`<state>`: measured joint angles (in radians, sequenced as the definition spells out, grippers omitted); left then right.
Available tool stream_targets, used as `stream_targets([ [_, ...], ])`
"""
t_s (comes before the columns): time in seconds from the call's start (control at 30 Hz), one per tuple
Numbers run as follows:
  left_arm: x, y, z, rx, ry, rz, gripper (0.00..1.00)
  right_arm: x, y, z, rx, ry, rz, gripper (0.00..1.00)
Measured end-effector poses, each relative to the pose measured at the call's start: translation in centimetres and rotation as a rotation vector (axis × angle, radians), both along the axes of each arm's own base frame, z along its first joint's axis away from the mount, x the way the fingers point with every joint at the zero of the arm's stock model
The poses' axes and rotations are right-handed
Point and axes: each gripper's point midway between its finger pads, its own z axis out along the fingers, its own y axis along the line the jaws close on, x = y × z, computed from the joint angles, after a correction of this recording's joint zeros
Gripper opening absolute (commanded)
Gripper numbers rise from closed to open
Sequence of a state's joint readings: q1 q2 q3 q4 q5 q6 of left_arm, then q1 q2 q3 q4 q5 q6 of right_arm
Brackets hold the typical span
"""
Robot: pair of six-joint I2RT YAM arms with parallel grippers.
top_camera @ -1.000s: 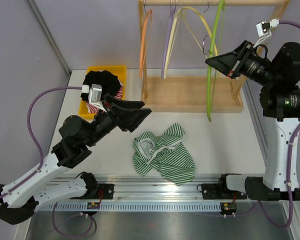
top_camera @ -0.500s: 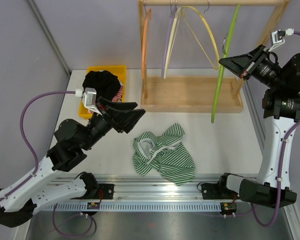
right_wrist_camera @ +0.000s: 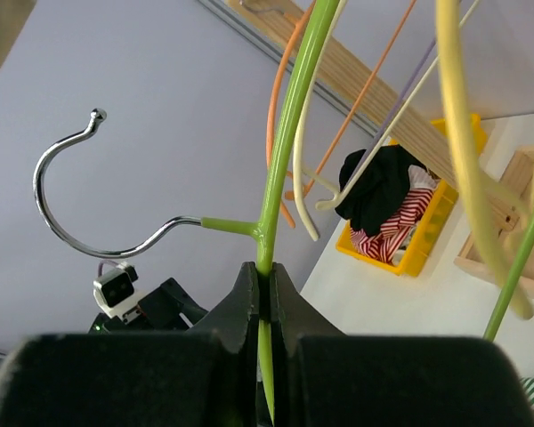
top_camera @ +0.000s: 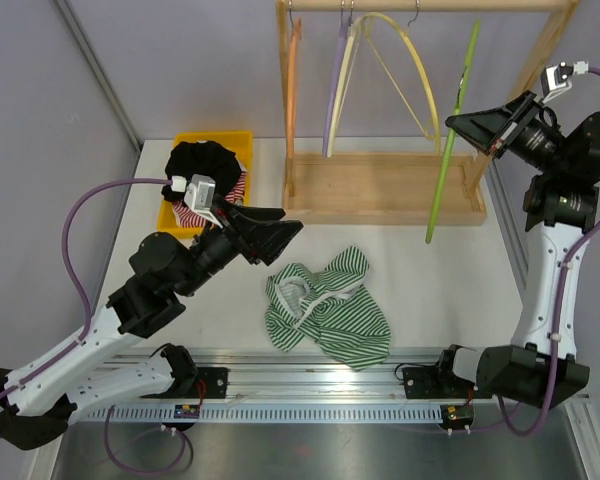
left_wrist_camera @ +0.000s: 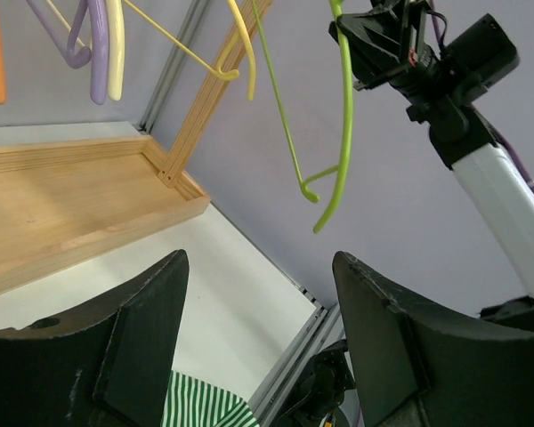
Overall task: Remove the tank top from the hanger
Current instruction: Hang the hanger back to the clothesline with the right arm
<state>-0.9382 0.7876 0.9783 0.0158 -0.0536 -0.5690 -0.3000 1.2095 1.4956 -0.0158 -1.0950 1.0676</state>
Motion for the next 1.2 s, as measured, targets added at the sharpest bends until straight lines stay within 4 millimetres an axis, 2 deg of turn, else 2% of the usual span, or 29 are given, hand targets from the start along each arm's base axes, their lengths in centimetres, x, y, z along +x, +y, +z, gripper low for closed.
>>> stream_targets([
  [0.23,0.2,0.0,-0.5,0.011,0.010,0.011,0.69,7.2,-4.3,-0.4,0.120,0.077,0.048,0.00],
  [0.33,0.5,-0.1,-0.7,0.016,0.015,0.018,0.69,9.7,-6.0,-0.1,0.163,0.101,0.081,0.00],
  [0.47,1.2,-0.5,-1.5,0.036,0.032,0.032,0.69,11.9,-7.2,1.3,0.181,0.085,0.120,0.00],
  [0.67,2.6,-1.6,-3.4,0.082,0.067,0.048,0.69,13.6,-7.9,2.4,0.162,0.085,0.191,0.00],
  [0.9,4.1,-2.0,-4.8,0.115,0.098,0.076,0.69,18.3,-9.9,0.7,0.165,0.061,0.189,0.00],
  [1.0,4.4,-2.0,-5.0,0.119,0.096,0.080,0.69,19.4,-10.5,0.9,0.156,0.021,0.185,0.00],
  [1.2,4.6,-1.9,-4.5,0.109,0.076,0.087,0.69,21.6,-11.4,-1.0,0.189,0.051,0.151,0.00],
])
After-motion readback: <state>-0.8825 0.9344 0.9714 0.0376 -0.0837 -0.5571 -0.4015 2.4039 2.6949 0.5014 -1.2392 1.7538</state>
